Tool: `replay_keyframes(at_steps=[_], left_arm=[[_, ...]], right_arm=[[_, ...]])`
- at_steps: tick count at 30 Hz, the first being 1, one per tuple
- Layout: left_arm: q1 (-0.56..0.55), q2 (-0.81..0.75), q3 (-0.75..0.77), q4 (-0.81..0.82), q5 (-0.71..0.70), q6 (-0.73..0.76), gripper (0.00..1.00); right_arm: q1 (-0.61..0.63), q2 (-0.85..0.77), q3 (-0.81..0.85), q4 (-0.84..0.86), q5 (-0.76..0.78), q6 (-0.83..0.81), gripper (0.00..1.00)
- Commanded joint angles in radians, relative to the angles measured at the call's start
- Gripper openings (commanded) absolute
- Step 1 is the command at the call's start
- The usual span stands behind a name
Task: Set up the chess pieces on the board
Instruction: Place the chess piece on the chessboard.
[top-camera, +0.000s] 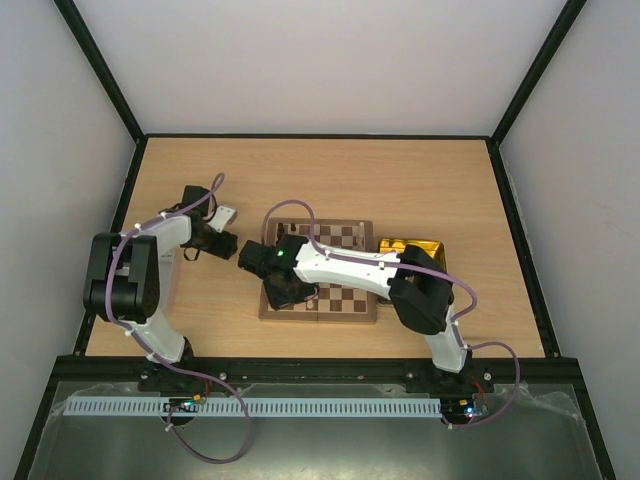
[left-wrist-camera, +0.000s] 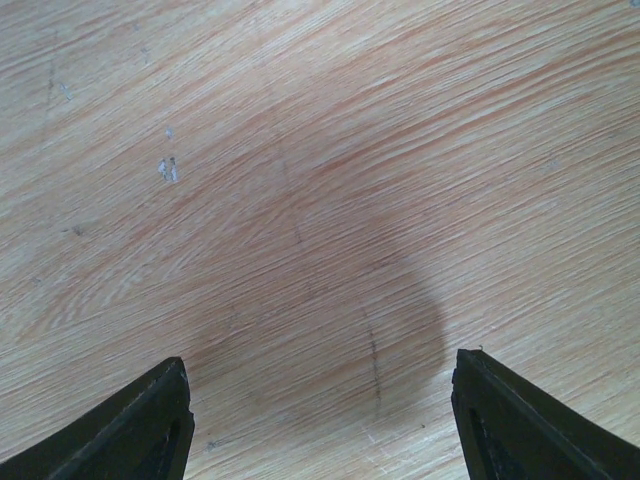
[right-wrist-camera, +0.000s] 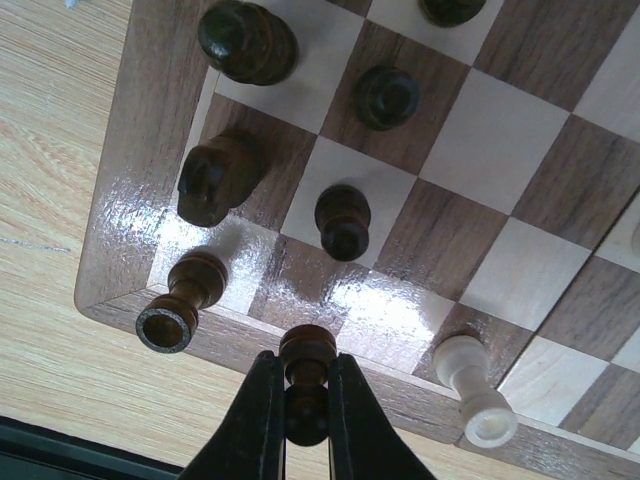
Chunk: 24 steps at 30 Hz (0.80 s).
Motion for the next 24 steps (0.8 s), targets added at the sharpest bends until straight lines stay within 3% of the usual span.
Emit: replay_keyframes(at_steps=[1, 24], left_arm=[[0.009, -0.028, -0.013, -0.021, 0.02, 0.006, 0.72], [0.017, -0.038, -0.018, -0.019, 0.028, 0.007, 0.72]], right_arm=[[0.004, 0.021, -0.001, 0.009, -0.009, -0.012, 0.02], [0.003, 0.069, 0.042, -0.008, -0.003, -0.025, 0.07]])
